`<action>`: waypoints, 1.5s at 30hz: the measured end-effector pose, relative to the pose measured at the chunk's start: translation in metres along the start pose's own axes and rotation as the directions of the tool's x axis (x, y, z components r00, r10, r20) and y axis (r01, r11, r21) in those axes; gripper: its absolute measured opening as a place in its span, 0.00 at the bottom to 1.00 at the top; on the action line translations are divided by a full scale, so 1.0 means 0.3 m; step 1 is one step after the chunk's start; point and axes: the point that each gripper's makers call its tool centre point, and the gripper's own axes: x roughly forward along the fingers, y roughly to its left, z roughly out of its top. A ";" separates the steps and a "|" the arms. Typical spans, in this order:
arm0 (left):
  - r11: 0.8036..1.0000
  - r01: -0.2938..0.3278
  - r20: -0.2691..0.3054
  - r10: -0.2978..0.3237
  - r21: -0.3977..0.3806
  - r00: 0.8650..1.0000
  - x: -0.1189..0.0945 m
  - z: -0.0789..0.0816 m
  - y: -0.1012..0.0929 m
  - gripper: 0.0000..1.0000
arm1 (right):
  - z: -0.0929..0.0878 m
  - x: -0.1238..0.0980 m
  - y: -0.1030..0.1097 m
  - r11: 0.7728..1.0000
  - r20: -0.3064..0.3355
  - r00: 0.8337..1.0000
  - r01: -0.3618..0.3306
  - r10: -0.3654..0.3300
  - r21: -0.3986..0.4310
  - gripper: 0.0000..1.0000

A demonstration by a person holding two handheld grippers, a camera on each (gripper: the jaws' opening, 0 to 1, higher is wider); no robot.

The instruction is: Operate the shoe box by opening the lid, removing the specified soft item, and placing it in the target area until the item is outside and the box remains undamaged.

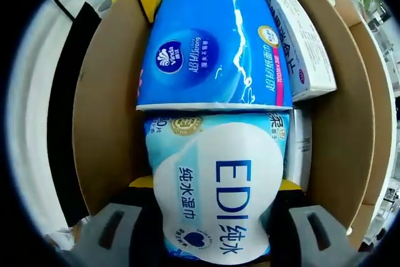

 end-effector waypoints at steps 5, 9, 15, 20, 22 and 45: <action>1.000 -0.006 -0.002 0.006 -0.006 1.000 -0.001 -0.001 0.001 0.01 | -0.003 -0.026 0.010 0.999 -0.009 0.999 -0.052 0.052 0.015 0.62; 1.000 -0.004 -0.001 0.004 0.000 1.000 -0.002 0.000 0.001 0.01 | -0.002 -0.042 0.013 0.998 0.020 0.998 -0.060 0.060 -0.004 0.61; 0.999 -0.009 -0.025 0.010 0.030 1.000 -0.001 -0.005 0.001 0.01 | 0.003 -0.084 0.011 0.998 0.073 0.996 -0.055 0.055 -0.009 0.61; 1.000 -0.004 -0.022 0.005 0.029 1.000 -0.002 -0.004 0.003 0.01 | 0.005 -0.108 0.012 0.999 0.103 0.993 -0.051 0.051 -0.004 0.60; 0.999 -0.004 -0.023 0.004 0.033 1.000 -0.002 -0.005 0.002 0.01 | 0.009 -0.110 0.020 0.999 0.100 0.994 -0.041 0.041 -0.005 0.60; 1.000 -0.006 -0.024 0.006 0.017 1.000 -0.005 -0.004 0.004 0.01 | 0.061 -0.232 0.002 1.000 0.199 0.980 -0.019 0.017 0.007 0.60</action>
